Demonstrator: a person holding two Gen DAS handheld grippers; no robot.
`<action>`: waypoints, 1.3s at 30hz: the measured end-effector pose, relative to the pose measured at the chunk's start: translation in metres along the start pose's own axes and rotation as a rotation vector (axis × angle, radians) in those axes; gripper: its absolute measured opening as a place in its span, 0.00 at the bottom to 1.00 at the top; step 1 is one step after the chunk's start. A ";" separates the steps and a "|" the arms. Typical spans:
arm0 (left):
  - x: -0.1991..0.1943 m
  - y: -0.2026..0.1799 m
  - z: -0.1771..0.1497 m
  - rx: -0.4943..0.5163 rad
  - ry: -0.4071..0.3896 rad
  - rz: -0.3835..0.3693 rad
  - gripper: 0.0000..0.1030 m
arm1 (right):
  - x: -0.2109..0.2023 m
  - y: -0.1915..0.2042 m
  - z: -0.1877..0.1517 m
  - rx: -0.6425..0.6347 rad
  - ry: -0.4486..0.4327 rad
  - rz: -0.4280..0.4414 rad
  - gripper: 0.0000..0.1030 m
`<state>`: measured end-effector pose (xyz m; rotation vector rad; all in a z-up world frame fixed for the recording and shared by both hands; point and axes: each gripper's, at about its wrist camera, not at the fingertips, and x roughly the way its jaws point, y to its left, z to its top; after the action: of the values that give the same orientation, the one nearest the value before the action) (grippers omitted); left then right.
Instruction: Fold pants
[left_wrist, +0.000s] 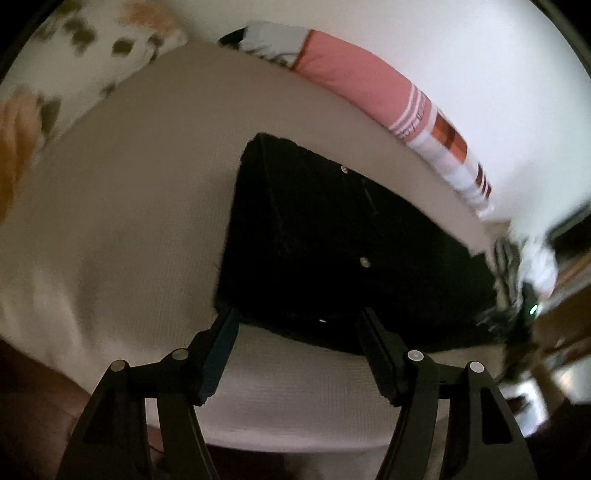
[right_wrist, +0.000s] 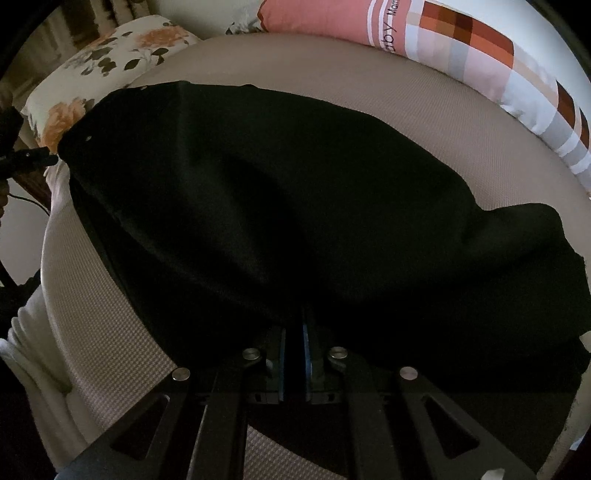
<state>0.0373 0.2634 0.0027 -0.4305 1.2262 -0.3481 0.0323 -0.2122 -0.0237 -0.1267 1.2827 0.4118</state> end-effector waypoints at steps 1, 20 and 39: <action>0.001 -0.001 -0.001 -0.031 0.006 -0.020 0.65 | 0.001 -0.002 0.001 -0.001 -0.002 0.001 0.06; 0.013 -0.031 0.040 -0.051 -0.040 0.013 0.20 | -0.028 0.009 -0.004 0.011 -0.037 -0.008 0.06; 0.029 -0.034 0.003 0.154 0.040 0.211 0.34 | -0.011 0.024 -0.031 0.061 0.029 0.052 0.10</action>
<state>0.0482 0.2204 -0.0040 -0.1598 1.2606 -0.2687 -0.0068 -0.2029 -0.0188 -0.0480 1.3279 0.4162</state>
